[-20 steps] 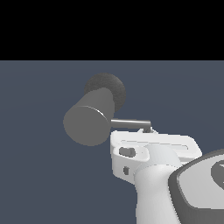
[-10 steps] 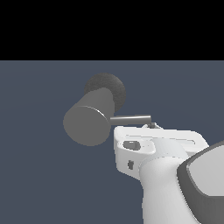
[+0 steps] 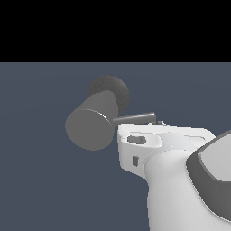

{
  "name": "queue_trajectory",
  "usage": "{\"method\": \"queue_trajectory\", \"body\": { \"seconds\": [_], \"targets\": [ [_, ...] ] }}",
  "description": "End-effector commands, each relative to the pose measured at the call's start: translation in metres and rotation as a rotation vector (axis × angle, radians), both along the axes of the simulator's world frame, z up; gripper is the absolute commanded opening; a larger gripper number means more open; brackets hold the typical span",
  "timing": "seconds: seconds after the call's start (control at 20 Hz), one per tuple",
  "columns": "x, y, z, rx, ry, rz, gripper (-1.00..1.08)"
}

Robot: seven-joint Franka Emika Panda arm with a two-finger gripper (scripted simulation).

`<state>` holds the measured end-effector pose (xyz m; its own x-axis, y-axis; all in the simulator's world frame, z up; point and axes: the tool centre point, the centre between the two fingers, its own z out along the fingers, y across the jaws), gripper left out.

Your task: Turn on the faucet by rotating a designated handle.

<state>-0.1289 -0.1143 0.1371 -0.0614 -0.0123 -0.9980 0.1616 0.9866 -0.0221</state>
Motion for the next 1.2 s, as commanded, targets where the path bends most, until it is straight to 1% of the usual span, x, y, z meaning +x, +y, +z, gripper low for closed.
{"method": "queue_trajectory", "body": {
  "seconds": [0.0, 0.65, 0.7, 1.15],
  "targets": [
    [0.003, 0.020, 0.024, 0.003, -0.040, 0.032, -1.00],
    [0.005, 0.036, 0.066, 0.007, -0.059, 0.044, -1.00],
    [0.002, 0.017, 0.039, 0.007, -0.006, 0.010, -1.00],
    [0.006, 0.041, 0.069, 0.007, -0.026, 0.024, -1.00]
  ]
}}
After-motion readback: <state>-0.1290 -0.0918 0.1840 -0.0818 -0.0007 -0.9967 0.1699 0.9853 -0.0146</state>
